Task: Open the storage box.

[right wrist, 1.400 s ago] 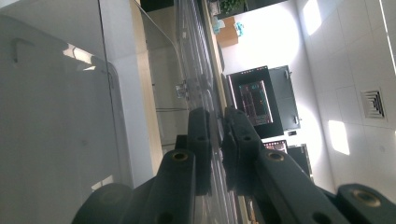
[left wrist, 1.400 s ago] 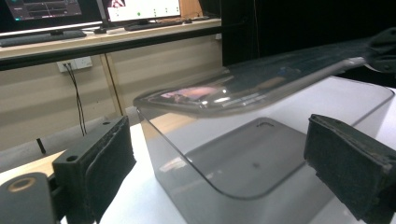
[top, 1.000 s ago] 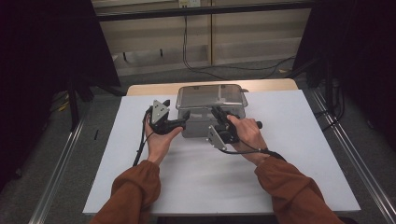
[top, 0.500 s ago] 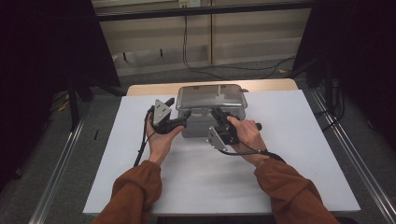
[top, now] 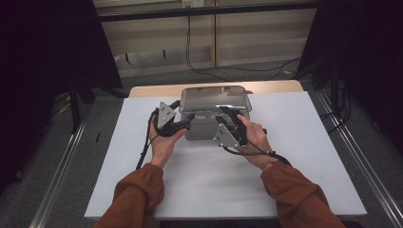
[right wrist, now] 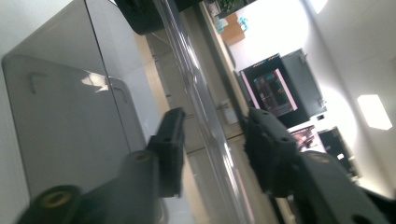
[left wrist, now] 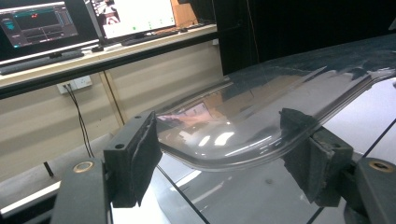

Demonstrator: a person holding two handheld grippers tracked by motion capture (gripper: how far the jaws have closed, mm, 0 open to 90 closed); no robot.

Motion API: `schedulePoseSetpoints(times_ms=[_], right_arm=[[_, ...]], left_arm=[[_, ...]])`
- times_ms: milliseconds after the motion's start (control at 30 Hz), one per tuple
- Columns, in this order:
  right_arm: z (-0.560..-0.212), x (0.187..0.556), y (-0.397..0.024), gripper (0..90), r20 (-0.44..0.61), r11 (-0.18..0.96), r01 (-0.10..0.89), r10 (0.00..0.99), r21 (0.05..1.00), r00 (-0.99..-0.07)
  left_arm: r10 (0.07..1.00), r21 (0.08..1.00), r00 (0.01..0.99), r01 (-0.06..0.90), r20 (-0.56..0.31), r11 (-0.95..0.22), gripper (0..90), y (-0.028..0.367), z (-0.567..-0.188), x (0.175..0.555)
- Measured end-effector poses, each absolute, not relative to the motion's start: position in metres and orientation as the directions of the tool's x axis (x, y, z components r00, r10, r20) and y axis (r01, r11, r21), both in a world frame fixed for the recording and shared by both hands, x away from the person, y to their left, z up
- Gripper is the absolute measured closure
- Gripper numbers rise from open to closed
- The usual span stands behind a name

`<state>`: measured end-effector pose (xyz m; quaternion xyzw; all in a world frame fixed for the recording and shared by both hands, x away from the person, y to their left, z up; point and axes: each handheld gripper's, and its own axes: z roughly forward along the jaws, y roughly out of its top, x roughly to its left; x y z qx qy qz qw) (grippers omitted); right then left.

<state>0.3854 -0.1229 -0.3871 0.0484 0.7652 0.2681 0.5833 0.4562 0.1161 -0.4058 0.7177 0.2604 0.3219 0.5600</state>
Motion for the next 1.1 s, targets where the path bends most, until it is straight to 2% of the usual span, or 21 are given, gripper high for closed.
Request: schedulePoseSetpoints(times_ms=[167,233,433,633,767,833,933,1100], right_arm=[[-0.386,0.389,-0.139,46.0,-0.763,0.764,-0.186,0.525,0.618,-0.376],[-0.387,0.39,-0.145,42.9,-0.731,0.738,-0.171,0.555,0.653,-0.397],[-0.387,0.394,-0.159,24.3,-0.665,0.682,-0.122,0.63,0.721,-0.401],[-0.386,0.4,-0.171,18.0,-0.552,0.593,-0.045,0.716,0.804,-0.428],[-0.385,0.404,-0.181,19.0,-0.474,0.538,0.006,0.747,0.843,-0.467],[-0.383,0.404,-0.186,22.4,-0.426,0.51,0.049,0.763,0.858,-0.487],[-0.382,0.405,-0.193,21.1,-0.365,0.463,0.071,0.776,0.883,-0.514],[-0.382,0.412,-0.201,14.2,-0.3,0.415,0.104,0.789,0.904,-0.535]], left_arm=[[0.737,0.973,0.656,0.014,0.164,-0.229,29.7,0.116,-0.406,0.456],[0.735,0.973,0.657,0.014,0.166,-0.232,29.6,0.116,-0.406,0.457],[0.737,0.972,0.655,0.015,0.167,-0.233,29.8,0.116,-0.406,0.457],[0.737,0.973,0.656,0.017,0.163,-0.231,29.9,0.117,-0.405,0.457],[0.736,0.974,0.658,0.018,0.159,-0.226,30.2,0.117,-0.404,0.457],[0.737,0.974,0.658,0.021,0.155,-0.224,30.3,0.117,-0.404,0.457],[0.737,0.974,0.657,0.021,0.158,-0.227,30.6,0.116,-0.403,0.457],[0.745,0.974,0.649,0.029,0.154,-0.226,31.1,0.116,-0.401,0.456]])
